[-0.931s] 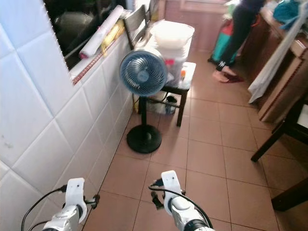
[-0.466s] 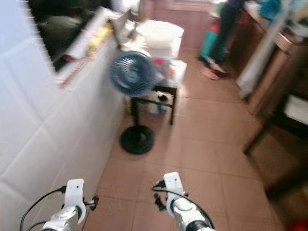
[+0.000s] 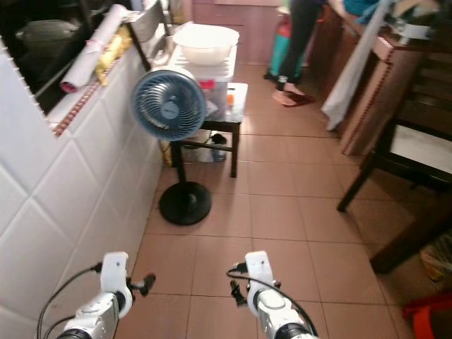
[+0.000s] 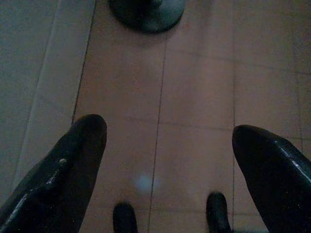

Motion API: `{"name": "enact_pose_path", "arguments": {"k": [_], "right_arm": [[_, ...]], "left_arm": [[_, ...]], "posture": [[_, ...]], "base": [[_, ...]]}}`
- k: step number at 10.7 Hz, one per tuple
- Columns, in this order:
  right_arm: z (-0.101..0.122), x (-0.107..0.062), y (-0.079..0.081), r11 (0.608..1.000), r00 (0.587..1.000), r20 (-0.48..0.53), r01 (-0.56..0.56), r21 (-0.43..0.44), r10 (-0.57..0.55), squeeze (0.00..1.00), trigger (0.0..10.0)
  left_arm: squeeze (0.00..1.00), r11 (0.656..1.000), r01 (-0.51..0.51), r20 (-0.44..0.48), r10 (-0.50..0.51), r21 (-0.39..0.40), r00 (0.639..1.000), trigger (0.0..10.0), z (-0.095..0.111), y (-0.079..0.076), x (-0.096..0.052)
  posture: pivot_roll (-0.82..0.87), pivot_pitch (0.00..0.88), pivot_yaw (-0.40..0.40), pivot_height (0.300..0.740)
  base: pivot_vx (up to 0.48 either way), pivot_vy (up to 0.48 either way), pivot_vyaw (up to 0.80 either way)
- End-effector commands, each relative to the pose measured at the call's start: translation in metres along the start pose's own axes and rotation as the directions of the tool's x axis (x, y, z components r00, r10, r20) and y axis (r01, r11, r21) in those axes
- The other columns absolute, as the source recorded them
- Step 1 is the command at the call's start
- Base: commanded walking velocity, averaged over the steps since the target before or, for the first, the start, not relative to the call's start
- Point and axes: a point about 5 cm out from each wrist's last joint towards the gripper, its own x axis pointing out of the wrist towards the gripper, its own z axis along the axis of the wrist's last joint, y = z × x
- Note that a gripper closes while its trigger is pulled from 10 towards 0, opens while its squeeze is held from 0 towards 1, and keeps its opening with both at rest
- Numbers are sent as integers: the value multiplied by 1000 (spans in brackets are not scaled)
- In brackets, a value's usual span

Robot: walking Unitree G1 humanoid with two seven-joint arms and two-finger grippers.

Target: Setting the table

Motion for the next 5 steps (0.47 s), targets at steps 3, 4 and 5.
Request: {"name": "enact_pose_path", "arguments": {"k": [3,4,5], "right_arm": [[44,0,-7,998,978,204,-47,45,37,0,10000],[60,-3,-12,995,948,310,-86,40,69,0,10000],[72,-9,-21,988,911,403,-131,87,86,0,10000]], "left_arm": [[0,989,27,251,-63,146,966,10000,32,15,-8],[0,986,7,378,-70,165,923,10000,43,19,-18],[0,995,22,471,-67,101,879,10000,49,18,-31]], "posture": [[21,0,-10,740],[28,0,-8,740],[25,0,-9,740]], "base": [[0,0,-679],[0,0,0],[0,0,0]]}}
